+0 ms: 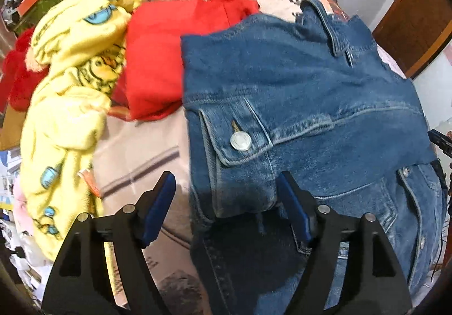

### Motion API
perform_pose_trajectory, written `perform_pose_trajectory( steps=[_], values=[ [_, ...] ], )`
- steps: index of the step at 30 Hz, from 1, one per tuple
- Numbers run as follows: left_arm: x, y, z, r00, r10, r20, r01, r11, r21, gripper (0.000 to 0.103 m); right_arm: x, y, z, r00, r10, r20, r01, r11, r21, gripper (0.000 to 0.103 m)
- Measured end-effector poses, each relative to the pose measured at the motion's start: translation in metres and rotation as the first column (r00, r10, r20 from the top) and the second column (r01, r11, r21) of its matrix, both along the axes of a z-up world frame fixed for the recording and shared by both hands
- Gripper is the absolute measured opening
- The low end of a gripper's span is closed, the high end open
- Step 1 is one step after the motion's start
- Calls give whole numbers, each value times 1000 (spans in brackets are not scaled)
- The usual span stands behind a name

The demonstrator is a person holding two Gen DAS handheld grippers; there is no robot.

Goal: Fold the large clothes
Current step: 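Grasp the jacket edge with the right tool and fold it inward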

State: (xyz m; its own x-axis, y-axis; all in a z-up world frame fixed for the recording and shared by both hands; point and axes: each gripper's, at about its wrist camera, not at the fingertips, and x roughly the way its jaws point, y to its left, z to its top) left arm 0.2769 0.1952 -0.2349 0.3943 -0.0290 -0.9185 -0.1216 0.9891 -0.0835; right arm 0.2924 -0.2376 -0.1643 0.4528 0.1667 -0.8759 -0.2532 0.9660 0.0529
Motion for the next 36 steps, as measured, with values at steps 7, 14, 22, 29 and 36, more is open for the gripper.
perform_pose_trajectory(
  steps=[7,14,22,29,36],
  values=[
    [26,35,45,991,68,113,-72,997,24,74,21,-1,31,998,-10,64,5,998,66,61],
    [82,56,45,989,82,125,-82,997,-8,74,55,9,37,994,-21,107,17,999,42,61],
    [124,68,-14,995,96,22,-92,986,-141,74,95,3,-9,997,-65,-47,70,991,118,61],
    [139,73,-41,989,145,10,-141,975,-173,52,110,9,-21,997,-59,-58,67,987,144,61],
    [148,49,-32,993,111,29,-109,993,-49,10,123,21,-22,999,-34,-40,39,992,121,19]
  ],
)
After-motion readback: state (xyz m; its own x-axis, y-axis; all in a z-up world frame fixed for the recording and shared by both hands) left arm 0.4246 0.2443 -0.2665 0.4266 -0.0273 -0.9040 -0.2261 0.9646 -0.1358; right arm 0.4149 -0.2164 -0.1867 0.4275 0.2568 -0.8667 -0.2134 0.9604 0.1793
